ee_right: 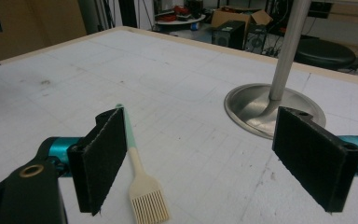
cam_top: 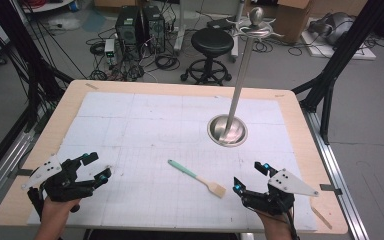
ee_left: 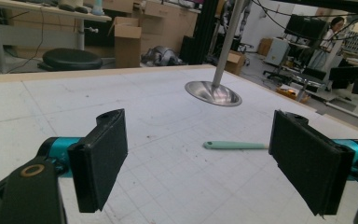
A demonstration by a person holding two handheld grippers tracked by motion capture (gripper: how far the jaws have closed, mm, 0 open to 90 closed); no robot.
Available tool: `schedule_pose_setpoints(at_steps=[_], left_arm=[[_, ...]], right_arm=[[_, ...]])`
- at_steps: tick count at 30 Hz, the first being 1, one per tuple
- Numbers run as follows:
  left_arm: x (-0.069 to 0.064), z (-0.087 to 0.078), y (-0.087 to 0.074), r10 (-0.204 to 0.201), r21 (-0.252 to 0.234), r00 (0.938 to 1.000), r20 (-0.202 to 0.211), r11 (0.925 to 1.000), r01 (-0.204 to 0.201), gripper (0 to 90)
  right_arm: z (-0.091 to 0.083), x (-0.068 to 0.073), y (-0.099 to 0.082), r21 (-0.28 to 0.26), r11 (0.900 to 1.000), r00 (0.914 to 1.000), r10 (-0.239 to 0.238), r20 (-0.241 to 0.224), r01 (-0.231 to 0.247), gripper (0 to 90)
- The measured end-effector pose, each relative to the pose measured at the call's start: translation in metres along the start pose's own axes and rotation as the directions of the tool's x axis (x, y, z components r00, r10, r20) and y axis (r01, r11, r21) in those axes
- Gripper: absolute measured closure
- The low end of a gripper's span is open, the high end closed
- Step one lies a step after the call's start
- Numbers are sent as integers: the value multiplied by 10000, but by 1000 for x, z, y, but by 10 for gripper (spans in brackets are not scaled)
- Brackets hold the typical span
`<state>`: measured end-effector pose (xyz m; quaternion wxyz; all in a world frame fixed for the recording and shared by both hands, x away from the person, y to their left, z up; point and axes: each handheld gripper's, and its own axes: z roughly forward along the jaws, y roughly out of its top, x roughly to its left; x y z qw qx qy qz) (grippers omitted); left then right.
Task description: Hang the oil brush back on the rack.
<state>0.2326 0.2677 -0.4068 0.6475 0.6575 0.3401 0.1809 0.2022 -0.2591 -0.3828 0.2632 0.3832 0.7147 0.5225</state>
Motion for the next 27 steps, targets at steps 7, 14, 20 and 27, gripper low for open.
schedule_pose_setpoints(at_steps=[7,14,20,27], left_arm=[[1,0,-1,-55,-26,10000,11,10000,55,197],[0,0,-3,-89,108,10000,14,9999,88,197],[-2,1,-4,-60,189,10000,-24,9998,61,198],[1,1,-6,-143,296,9998,100,9995,140,198]], right_arm=[[9,3,2,131,9999,9995,73,-294,-69,171],[28,10,6,441,9988,9957,-173,-907,214,188],[56,14,3,1296,9896,9807,-361,-1923,619,351],[89,22,1,2072,9699,9625,-710,-2618,1279,465]])
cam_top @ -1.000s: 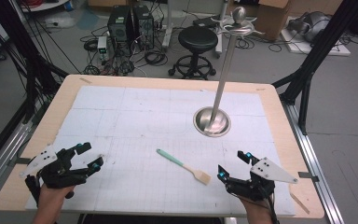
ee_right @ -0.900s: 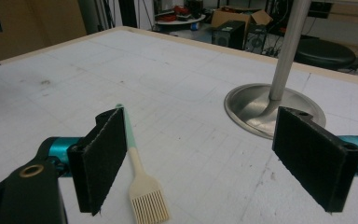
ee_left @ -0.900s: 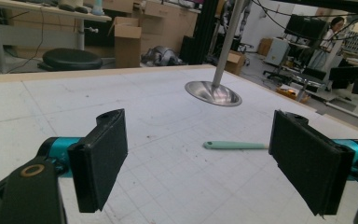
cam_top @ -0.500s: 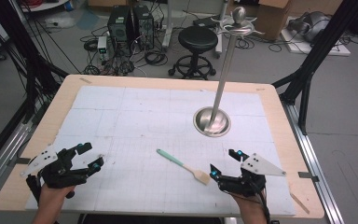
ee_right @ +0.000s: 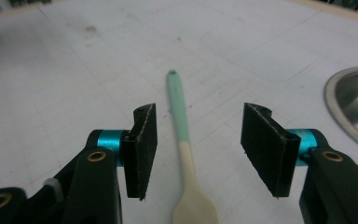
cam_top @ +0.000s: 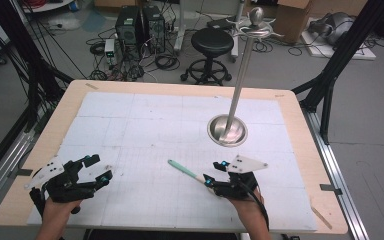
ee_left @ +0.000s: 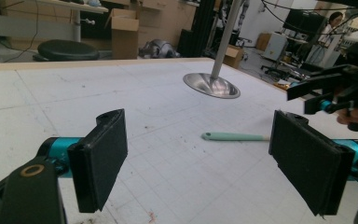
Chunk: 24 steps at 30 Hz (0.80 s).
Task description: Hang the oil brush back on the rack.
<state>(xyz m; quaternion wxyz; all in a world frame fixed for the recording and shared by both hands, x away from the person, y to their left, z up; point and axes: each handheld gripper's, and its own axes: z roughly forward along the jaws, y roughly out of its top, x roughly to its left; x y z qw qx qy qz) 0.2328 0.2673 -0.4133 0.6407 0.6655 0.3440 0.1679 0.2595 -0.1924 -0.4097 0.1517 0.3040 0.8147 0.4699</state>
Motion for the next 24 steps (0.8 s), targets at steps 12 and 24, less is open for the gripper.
schedule_pose_setpoints(at_steps=[12,24], left_arm=[[0,3,-1,29,189,10000,96,9998,-30,202],[-1,4,-1,43,248,9999,140,9997,-46,206]], right_arm=[[51,-4,2,2263,9727,9979,-401,-502,504,630],[60,-2,3,2862,9545,9950,-639,-771,835,815]])
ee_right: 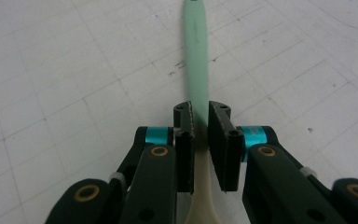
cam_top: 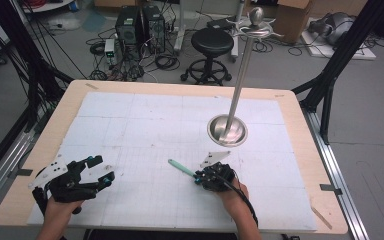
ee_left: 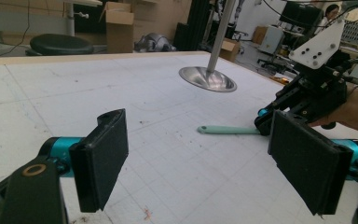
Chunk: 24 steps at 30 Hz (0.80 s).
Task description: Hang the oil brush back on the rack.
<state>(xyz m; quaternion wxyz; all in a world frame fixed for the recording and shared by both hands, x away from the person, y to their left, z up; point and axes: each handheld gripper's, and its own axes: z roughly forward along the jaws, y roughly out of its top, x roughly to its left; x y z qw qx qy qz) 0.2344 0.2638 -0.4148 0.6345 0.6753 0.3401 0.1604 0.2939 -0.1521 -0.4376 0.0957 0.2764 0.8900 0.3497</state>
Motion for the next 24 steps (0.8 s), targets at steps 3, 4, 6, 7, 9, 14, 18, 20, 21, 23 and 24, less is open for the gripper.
schedule_pose_setpoints(at_steps=[3,4,6,7,9,14,18,20,21,23,24], left_arm=[[0,0,0,-6,18,10000,-4,10000,6,208],[0,0,0,-2,24,10000,-13,10000,2,209],[0,0,0,-6,14,10000,11,10000,6,210],[0,0,0,-1,12,10000,32,10000,1,211],[0,-1,0,-6,-1,10000,42,10000,6,211],[0,0,0,-19,31,10000,49,10000,19,212],[0,0,1,9,38,10000,71,10000,-9,213],[0,0,0,-12,39,10000,75,10000,11,214],[0,0,0,-12,38,10000,81,10000,12,213],[0,-1,1,13,48,10000,98,10000,-14,213],[0,0,1,4,64,10000,84,10000,-5,213]], right_arm=[[0,-2,1,63,9997,9997,226,-121,-225,824],[0,-2,1,67,9997,9997,230,-116,-229,825],[0,-2,1,77,9994,9994,332,-132,-331,828],[0,-3,1,46,9993,9991,371,-194,-370,829],[0,-4,1,60,9988,9984,485,-288,-483,830],[-1,-4,0,77,9978,9969,655,-446,-652,832],[-3,-3,1,-63,9975,9958,695,-599,-700,833],[-4,-2,1,-236,9968,9947,743,-706,-761,833],[-5,-2,1,-300,9967,9946,725,-745,-749,833],[-8,-2,0,-451,9955,9932,791,-857,-832,833],[-10,-1,0,-543,9946,9920,831,-952,-886,833]])
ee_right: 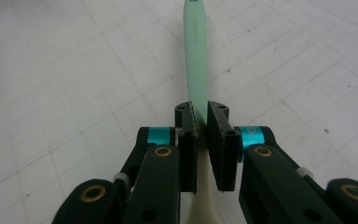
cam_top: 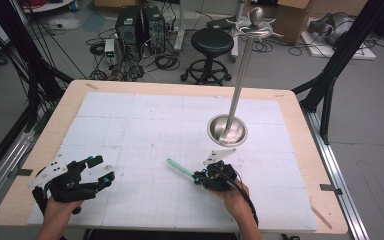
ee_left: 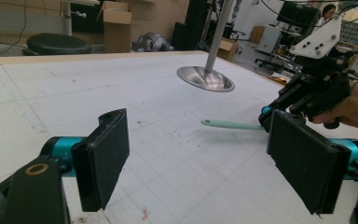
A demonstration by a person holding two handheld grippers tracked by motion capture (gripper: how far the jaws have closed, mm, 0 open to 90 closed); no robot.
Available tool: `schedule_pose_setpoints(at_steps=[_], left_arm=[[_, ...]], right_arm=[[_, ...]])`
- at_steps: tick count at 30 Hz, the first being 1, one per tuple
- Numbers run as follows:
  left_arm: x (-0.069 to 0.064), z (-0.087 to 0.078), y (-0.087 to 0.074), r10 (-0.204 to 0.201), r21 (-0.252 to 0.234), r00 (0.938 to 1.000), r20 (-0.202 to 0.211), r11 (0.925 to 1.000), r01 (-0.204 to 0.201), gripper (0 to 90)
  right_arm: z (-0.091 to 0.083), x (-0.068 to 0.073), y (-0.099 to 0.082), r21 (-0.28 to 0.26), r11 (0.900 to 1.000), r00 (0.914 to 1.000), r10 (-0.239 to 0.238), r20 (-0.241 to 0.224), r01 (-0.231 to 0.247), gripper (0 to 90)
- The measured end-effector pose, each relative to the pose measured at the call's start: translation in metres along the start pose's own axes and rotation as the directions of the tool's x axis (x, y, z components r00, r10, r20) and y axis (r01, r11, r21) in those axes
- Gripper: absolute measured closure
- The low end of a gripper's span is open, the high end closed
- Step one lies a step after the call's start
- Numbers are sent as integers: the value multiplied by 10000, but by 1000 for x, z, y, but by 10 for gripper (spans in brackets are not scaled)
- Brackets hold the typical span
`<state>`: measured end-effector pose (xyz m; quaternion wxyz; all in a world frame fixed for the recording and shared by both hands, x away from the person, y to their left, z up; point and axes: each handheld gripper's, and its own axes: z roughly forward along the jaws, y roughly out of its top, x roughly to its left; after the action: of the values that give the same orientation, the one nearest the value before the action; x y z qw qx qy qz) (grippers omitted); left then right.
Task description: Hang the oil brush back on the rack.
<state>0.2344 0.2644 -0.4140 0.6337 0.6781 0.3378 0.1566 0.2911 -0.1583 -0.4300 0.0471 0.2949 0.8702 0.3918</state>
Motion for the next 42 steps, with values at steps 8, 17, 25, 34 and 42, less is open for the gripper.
schedule_pose_setpoints(at_steps=[8,17,25,34,42], left_arm=[[-4,3,4,-36,-158,9983,586,9999,46,224],[-16,15,14,157,-206,9840,1772,9997,-123,266],[-24,30,21,156,-54,9644,2638,9999,-147,275],[-40,53,34,335,124,9287,3692,9991,-409,321],[-50,69,38,371,235,8879,4585,9983,-539,329]], right_arm=[[-16,5,0,-1093,9940,9966,-116,-822,26,831],[-35,16,3,-2194,9745,9889,-757,-1280,462,830],[-47,30,8,-2789,9566,9783,-1326,-1591,843,829],[-51,42,11,-3274,9388,9569,-1863,-2226,1066,829],[-54,48,12,-3668,9220,9355,-2317,-2667,1238,829]])
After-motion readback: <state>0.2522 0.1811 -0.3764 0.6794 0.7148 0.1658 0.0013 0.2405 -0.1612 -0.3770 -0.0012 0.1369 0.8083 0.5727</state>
